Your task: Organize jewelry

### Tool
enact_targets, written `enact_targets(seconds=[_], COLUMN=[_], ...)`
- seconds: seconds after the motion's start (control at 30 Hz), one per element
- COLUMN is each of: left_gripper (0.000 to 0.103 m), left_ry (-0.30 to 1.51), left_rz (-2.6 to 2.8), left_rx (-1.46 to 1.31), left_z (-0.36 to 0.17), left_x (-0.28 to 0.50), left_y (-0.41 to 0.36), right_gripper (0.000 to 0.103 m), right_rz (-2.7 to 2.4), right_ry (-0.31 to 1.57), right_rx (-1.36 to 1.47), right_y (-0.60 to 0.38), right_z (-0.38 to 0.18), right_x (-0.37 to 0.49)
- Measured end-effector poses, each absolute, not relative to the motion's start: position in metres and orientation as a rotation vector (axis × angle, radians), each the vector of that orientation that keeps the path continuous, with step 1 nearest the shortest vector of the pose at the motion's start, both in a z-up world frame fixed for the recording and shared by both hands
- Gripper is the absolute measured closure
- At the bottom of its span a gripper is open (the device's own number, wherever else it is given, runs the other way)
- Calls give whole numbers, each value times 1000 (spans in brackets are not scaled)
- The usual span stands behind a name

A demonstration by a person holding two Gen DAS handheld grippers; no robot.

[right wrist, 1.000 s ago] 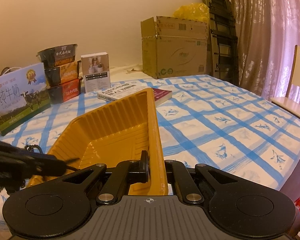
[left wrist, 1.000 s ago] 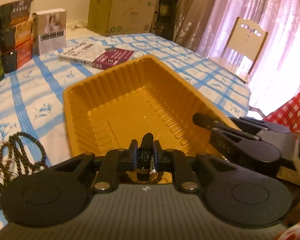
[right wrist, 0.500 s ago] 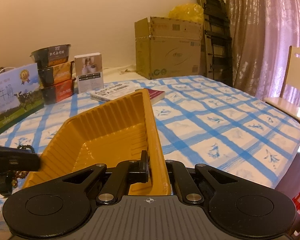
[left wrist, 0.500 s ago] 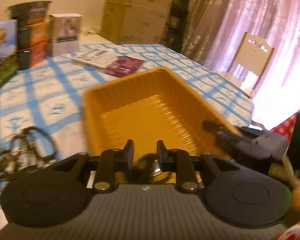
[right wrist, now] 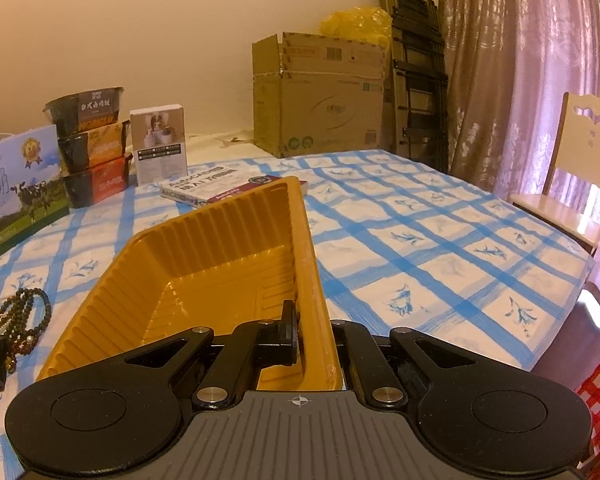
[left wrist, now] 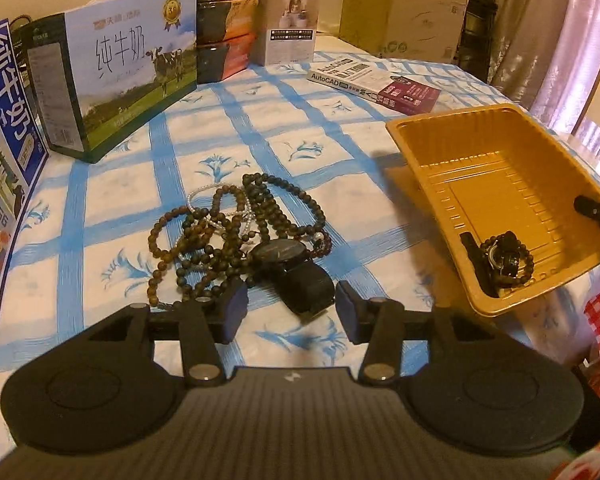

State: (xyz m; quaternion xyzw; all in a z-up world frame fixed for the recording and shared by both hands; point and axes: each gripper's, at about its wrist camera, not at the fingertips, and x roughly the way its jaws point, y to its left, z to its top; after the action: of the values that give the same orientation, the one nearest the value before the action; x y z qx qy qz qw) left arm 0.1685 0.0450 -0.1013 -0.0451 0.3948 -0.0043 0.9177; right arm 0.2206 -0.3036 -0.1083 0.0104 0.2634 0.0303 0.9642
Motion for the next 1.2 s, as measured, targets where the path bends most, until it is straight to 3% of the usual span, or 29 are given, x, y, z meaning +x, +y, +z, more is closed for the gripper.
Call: enact_targets(seconds=[0.17, 0.5, 0.57, 0.67, 0.83, 1.2], left_gripper=[45, 45, 47, 58, 84, 82], left_ry=[811, 845, 853, 854, 855, 899], left_rz=[-20, 25, 35, 29, -17, -76], left_rx=[-57, -34, -31, -25, -37, 34], left_z=[-108, -130, -135, -138, -137, -131], left_x=[175, 196, 198, 197, 189, 150], left_y=[29, 22, 22, 24, 32, 44], right_gripper=[99, 99, 99, 99, 99, 99], right_rz=[62, 59, 60, 62, 61, 61], right_ry=[534, 536, 538, 541, 544, 543], right_rx=[22, 23, 23, 21, 23, 23], right_y=[-303, -303, -301, -300, -302, -301], right_z=[-108, -108, -108, -109, -110, -110], right_x=[220, 220, 219, 219, 219, 219])
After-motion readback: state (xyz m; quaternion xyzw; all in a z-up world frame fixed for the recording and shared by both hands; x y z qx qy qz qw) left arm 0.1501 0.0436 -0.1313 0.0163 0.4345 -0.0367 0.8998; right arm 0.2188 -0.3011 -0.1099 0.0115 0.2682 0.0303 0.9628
